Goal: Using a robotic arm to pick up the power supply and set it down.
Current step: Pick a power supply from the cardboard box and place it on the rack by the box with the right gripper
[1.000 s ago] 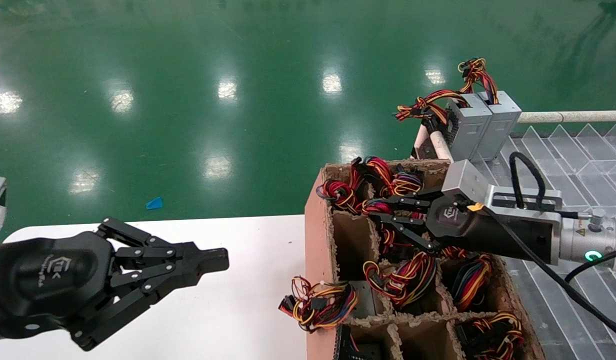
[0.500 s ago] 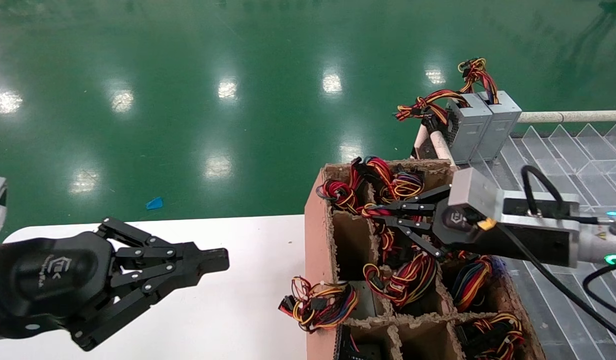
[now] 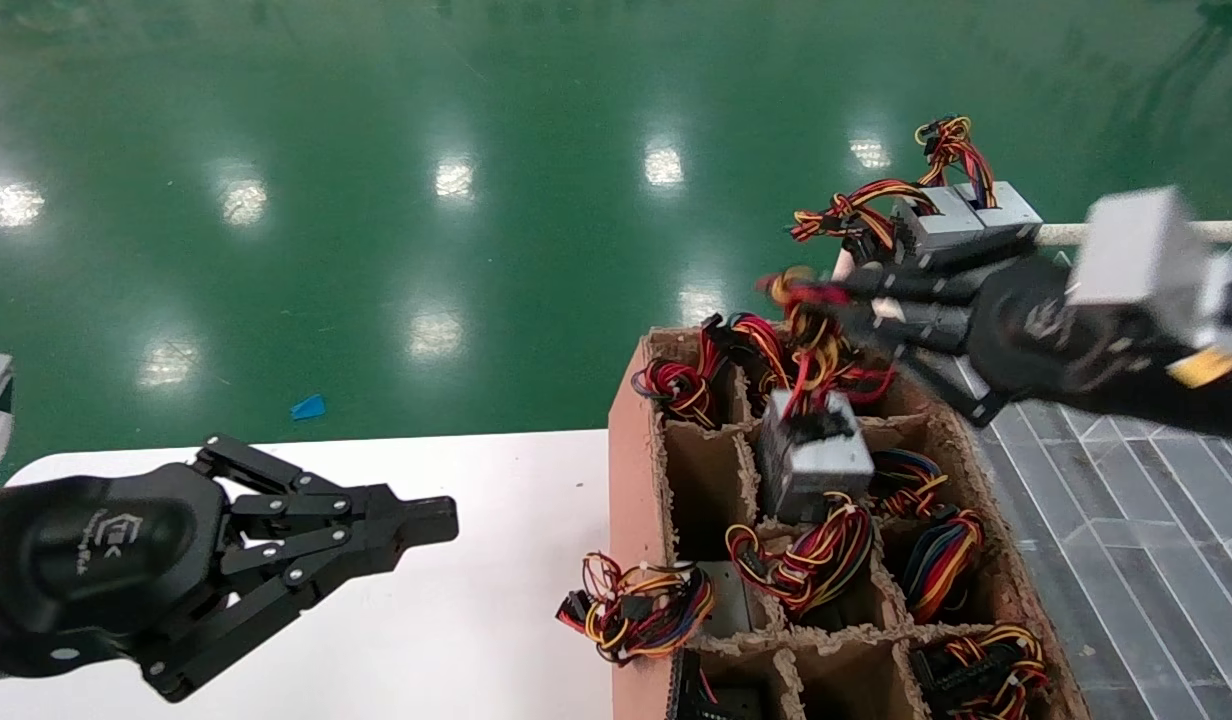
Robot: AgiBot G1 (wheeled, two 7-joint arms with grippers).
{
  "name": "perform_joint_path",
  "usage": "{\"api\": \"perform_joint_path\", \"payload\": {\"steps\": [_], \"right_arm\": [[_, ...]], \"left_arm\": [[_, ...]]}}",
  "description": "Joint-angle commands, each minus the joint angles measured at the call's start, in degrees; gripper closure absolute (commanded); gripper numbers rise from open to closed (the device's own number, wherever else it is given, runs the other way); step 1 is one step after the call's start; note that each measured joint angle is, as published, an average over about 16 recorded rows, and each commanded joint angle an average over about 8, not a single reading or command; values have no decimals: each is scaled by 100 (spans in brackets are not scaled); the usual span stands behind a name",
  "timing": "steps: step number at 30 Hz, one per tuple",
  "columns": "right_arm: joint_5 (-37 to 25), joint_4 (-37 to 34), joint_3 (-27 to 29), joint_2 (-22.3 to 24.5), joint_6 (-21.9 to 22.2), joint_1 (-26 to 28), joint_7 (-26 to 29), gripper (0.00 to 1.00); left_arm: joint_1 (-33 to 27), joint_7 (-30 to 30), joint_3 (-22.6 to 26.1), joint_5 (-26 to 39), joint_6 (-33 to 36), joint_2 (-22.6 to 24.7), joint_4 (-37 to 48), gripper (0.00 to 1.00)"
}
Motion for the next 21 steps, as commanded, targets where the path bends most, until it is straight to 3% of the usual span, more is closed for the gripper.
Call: {"api": "perform_joint_path", "payload": {"steps": [1, 10, 21], "right_arm": [[144, 147, 100, 79, 25, 8, 82, 100], [495, 47, 505, 212, -147, 404, -612, 100], [304, -536, 641, 141, 49, 1356, -1007, 100]], "left_arm": [[0, 0, 0, 0, 0, 0, 0, 100], [0, 0, 0, 0, 0, 0, 0, 100], [0, 0, 0, 0, 0, 0, 0, 100]]}}
